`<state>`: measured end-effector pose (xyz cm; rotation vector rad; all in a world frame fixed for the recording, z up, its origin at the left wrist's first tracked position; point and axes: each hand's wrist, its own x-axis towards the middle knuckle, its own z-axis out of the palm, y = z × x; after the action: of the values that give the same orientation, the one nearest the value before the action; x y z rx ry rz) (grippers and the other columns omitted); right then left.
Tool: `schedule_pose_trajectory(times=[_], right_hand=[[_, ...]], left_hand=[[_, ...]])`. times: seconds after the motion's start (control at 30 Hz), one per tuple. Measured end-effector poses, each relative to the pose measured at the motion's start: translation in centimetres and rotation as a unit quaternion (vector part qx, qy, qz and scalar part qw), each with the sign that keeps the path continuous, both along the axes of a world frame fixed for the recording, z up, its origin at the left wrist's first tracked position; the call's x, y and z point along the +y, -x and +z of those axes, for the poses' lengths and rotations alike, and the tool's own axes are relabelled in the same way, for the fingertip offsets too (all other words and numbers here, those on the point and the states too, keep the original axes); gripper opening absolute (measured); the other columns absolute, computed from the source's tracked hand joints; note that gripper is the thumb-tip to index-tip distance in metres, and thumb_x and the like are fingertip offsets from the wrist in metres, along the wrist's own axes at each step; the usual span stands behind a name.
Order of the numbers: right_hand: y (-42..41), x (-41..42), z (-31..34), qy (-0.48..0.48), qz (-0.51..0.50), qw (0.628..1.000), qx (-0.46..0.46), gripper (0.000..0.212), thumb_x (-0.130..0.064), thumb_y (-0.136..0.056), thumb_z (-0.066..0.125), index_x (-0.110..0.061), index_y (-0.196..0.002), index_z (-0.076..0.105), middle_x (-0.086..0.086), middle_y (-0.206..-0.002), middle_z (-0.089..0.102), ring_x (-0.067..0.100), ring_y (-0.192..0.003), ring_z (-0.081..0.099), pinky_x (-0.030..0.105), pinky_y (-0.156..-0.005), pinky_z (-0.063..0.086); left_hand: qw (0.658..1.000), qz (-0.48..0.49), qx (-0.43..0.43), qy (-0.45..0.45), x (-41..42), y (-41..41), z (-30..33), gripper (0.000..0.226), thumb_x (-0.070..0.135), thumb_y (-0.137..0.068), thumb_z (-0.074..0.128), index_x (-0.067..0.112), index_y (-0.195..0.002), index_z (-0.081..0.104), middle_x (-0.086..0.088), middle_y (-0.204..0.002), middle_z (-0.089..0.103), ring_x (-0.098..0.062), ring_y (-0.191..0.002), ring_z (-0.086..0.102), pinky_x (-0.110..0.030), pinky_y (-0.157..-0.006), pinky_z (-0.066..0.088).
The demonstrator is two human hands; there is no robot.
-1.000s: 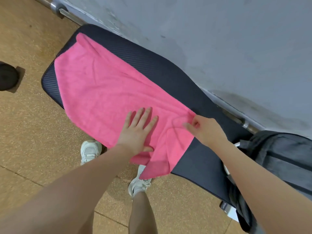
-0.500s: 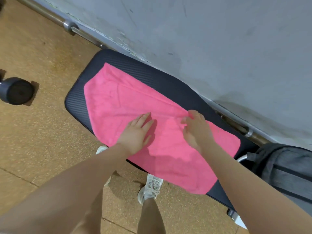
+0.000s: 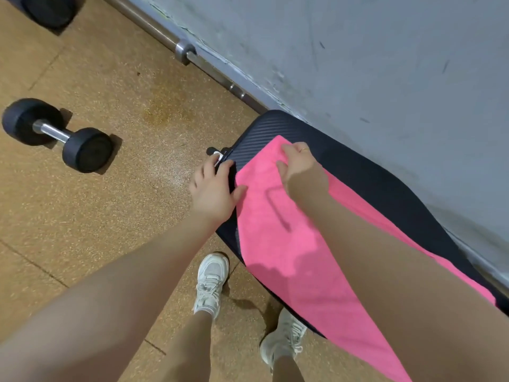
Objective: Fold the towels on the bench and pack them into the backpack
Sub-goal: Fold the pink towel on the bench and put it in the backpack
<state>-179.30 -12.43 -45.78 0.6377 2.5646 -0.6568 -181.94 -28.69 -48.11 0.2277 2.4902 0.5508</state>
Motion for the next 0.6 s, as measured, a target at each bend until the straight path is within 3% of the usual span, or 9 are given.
schedule_pose_trajectory(times=[0.1,0.2,0.3,0.33,0.43,0.5,0.6], right_hand=[[0.8,-0.3,-0.7,-0.029,-0.023,0.999,-0.007,0.032,-0.022,-0.091,0.049,-0.01,-0.12,0.047,0.009,-0.127,0.038,0.033,-0.1,0.053,0.039,-0.077,0.043],[1.4,0.1,-0.4,-0.101,-0.028,0.994,0.002,0.016,-0.015,-0.093,0.041,-0.01,-0.105,0.052,0.01,-0.116,0.047,0.036,-0.091,0.056,0.035,-0.065,0.036],[2.5,1.5,0.9,-0.072,-0.139,0.987,0.047,0.021,-0.016,-0.091,0.04,-0.01,-0.104,0.056,0.014,-0.105,0.061,0.035,-0.096,0.056,0.035,-0.072,0.038],[3.0,1.9,1.6,-0.053,-0.176,0.98,0.071,0.021,-0.015,-0.09,0.041,-0.009,-0.103,0.056,0.016,-0.101,0.063,0.035,-0.095,0.058,0.036,-0.074,0.04],[4.1,2.4,3.3,0.054,-0.252,0.959,0.118,0.013,-0.006,-0.087,0.042,-0.01,-0.092,0.054,0.011,-0.076,0.064,0.03,-0.069,0.065,0.042,-0.073,0.053],[4.6,2.6,3.1,0.111,-0.301,0.939,0.127,0.012,-0.004,-0.087,0.041,-0.012,-0.088,0.05,0.003,-0.068,0.058,0.021,-0.055,0.065,0.044,-0.071,0.057],[5.8,2.5,2.7,0.077,-0.29,0.941,0.156,0.011,-0.009,-0.09,0.043,-0.011,-0.092,0.054,0.01,-0.086,0.063,0.024,-0.078,0.065,0.035,-0.086,0.049]], left_hand=[[0.997,0.019,-0.024,-0.071,0.5,0.5,-0.6,0.028,0.033,-0.081,0.062,0.013,-0.101,0.059,-0.006,-0.149,0.021,-0.026,-0.138,0.012,-0.037,-0.109,0.011],[0.982,0.027,-0.031,-0.182,-0.6,1.1,-0.2,0.031,0.047,-0.068,0.052,0.017,-0.076,0.056,-0.001,-0.131,0.038,-0.016,-0.125,0.027,-0.019,-0.096,0.017],[0.94,0.051,-0.171,-0.291,-2.1,2.1,1.3,0.025,0.028,-0.083,0.063,0.015,-0.069,0.047,0.007,-0.082,0.053,0.006,-0.076,0.048,-0.019,-0.072,0.034],[0.92,0.064,-0.234,-0.307,-2.6,2.4,2.0,0.025,0.022,-0.087,0.061,0.014,-0.069,0.045,0.005,-0.069,0.05,0.004,-0.06,0.046,-0.019,-0.062,0.036],[0.919,-0.001,-0.296,-0.26,-4.4,3.4,3.6,0.024,0.027,-0.086,0.062,0.014,-0.073,0.047,0.0,-0.063,0.046,-0.008,-0.053,0.043,-0.018,-0.051,0.035],[0.921,-0.088,-0.31,-0.219,-5.3,4.0,4.0,0.019,0.025,-0.081,0.068,0.015,-0.075,0.053,0.007,-0.063,0.048,-0.001,-0.05,0.043,-0.014,-0.049,0.034],[0.938,-0.126,-0.278,-0.164,-6.2,4.9,4.4,0.019,0.021,-0.084,0.065,0.019,-0.071,0.051,0.006,-0.06,0.048,0.002,-0.047,0.045,-0.013,-0.049,0.034]])
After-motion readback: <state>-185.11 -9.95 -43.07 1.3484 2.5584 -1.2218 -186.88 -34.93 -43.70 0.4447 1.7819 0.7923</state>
